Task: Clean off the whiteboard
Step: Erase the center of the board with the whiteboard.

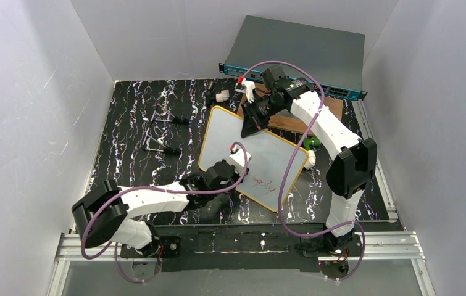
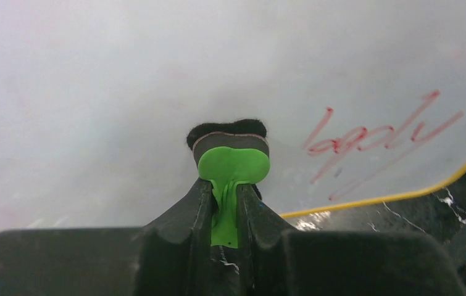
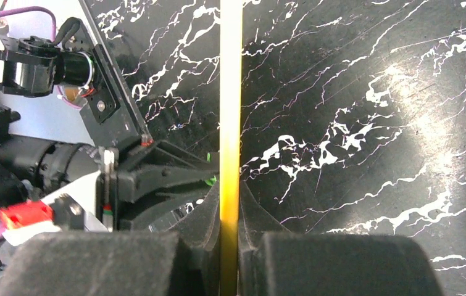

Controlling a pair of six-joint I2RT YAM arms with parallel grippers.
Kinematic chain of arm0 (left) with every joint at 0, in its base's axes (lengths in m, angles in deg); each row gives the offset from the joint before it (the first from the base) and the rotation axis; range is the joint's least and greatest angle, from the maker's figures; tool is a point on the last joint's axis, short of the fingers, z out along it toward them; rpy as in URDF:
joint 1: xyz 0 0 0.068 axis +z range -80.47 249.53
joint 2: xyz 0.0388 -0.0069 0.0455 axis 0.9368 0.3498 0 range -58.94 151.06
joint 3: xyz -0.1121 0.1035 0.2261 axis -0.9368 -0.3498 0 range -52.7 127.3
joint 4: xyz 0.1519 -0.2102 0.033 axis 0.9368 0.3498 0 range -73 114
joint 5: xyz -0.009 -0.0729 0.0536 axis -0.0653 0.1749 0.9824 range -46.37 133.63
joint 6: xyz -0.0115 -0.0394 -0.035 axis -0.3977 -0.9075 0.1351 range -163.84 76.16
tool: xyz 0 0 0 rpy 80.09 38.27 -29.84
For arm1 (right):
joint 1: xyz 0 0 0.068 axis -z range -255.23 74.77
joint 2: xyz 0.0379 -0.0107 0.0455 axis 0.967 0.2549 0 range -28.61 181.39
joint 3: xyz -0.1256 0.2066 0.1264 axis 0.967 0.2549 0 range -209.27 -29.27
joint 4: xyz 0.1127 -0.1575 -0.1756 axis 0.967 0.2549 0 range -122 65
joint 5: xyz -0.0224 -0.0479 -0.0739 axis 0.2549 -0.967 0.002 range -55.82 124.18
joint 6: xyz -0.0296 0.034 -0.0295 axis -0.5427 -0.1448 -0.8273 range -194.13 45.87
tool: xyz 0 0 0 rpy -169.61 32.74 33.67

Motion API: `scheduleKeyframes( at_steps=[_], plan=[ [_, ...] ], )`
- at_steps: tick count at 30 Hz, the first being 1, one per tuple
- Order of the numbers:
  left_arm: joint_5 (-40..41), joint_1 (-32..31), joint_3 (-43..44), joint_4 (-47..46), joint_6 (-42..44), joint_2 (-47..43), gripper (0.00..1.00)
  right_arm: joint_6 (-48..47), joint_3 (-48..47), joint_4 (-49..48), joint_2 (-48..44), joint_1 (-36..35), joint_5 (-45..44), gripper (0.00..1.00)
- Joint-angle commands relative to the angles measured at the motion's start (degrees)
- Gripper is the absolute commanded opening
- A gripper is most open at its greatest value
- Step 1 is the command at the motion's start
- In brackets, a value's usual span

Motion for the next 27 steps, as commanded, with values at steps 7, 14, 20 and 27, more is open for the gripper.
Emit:
scheduleKeyframes(
  at_steps=[7,14,20,27],
  plan=[
    [-0.88,0.93,-0.60,-1.82,-0.05,-1.74,0.00,4.23,0.39,1.48,-1.21,-2.07,10.62,0.01],
    [-0.89,-3.12,-0.93,-2.69,1.66,-2.00,0.00,3.65,0.26,1.82,-0.75,-2.02,10.75,0.01],
    [0.08,-2.63,-3.11,-3.91,-1.27,-5.46,0.00,2.27,0.64,2.40,-1.21,-2.07,10.69,0.01],
    [-9.66,5.39,-6.13,-5.10,-12.35,-7.87,0.00,1.68,0.59,2.71,-1.40,-2.06,10.48,0.01]
  ],
)
